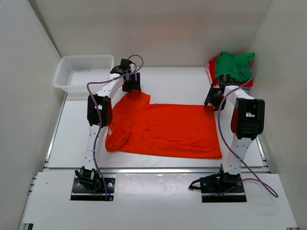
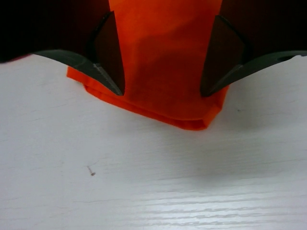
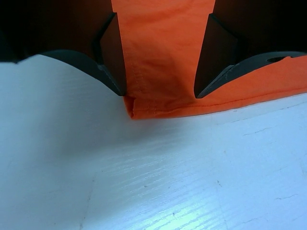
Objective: Fold and stack the t-shirts
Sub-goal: Grap the side of the flattened tshirt furthest away from the robot with both arms
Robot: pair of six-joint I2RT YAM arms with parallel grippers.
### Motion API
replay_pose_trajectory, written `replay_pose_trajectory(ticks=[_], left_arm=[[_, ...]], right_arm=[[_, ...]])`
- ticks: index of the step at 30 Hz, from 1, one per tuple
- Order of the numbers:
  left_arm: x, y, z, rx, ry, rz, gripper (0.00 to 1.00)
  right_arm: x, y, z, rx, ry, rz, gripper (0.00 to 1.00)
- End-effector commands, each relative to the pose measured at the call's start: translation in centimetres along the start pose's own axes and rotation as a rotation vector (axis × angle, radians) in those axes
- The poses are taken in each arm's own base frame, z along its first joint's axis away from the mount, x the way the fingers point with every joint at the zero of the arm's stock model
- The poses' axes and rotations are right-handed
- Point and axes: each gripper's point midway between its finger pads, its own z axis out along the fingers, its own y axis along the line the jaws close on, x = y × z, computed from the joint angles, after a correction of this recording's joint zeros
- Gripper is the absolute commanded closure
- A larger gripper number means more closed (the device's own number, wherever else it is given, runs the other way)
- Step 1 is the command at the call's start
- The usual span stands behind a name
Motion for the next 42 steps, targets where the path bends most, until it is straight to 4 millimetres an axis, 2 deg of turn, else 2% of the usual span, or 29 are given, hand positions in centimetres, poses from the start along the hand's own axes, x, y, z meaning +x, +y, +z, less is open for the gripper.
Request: replay_pose_trajectory(ticks=[1,4,8,12,16,17,18,22,24,26,28,29,30,36,38,41,42], left_arm=[[-3.2,0.3,-4.3,-0.023,-0.103,-0.006,0.24],[-3.6,0.5,-4.9,0.001,-0.117,-0.013,0.23],[-4.3,-0.6,-5.6,0.069,-0.15,-0.031,0.22],[-5.5,-1.6,-7.5,0.102,-0.214,-0.035,0.24],[-6.6,-1.4,-8.2,0.087,-0.248,-0.034,0.23],[-6.8,-0.9,-8.0,0.073,-0.255,-0.033,0.22],[-6.9,-1.2,-8.0,0.068,-0.254,-0.021,0.22],[-6.4,0.1,-6.3,0.0,-0.215,-0.016,0.22],[-5.5,1.4,-5.1,-0.04,-0.179,-0.021,0.21],[-4.4,2.0,-3.6,-0.06,-0.145,-0.024,0.21],[-4.2,1.7,-3.0,-0.058,-0.128,-0.019,0.22],[-3.3,2.6,-2.0,-0.081,-0.099,-0.021,0.23],[-3.1,2.1,-1.7,-0.086,-0.088,-0.012,0.24],[-1.9,2.0,-0.6,-0.122,-0.043,0.013,0.24],[-1.1,1.9,-0.5,-0.107,-0.018,0.005,0.3],[-0.5,1.5,-0.3,-0.068,0.003,-0.009,0.66],[-0.6,1.7,-0.4,-0.065,0.003,-0.017,0.68]], right_arm=[[-1.1,0.0,-0.2,0.028,-0.034,0.01,0.44],[-1.1,0.0,-0.5,0.028,-0.048,0.008,0.44],[-1.2,0.1,-0.8,0.026,-0.062,0.003,0.44],[-1.3,-0.2,-0.9,0.03,-0.062,0.004,0.43],[-1.0,-0.8,-0.9,0.04,-0.058,0.01,0.43],[-1.0,-0.9,-0.9,0.041,-0.057,0.007,0.43],[-1.2,-0.7,-0.9,0.038,-0.065,0.005,0.43],[-1.2,-1.2,-1.3,0.043,-0.07,0.011,0.43],[-1.5,-1.4,-1.6,0.041,-0.08,0.013,0.42],[-1.1,-1.7,-1.4,0.047,-0.073,0.01,0.42],[-1.4,-1.8,-1.7,0.05,-0.079,0.011,0.43],[-1.8,-1.9,-1.8,0.049,-0.09,0.016,0.43],[-1.7,-1.9,-1.8,0.05,-0.087,0.014,0.43],[-1.7,-2.4,-1.8,0.057,-0.093,0.022,0.43],[-1.9,-2.4,-2.0,0.051,-0.101,0.028,0.43],[-2.2,-2.2,-2.1,0.05,-0.109,0.024,0.42],[-2.1,-2.3,-1.8,0.05,-0.103,0.027,0.42]])
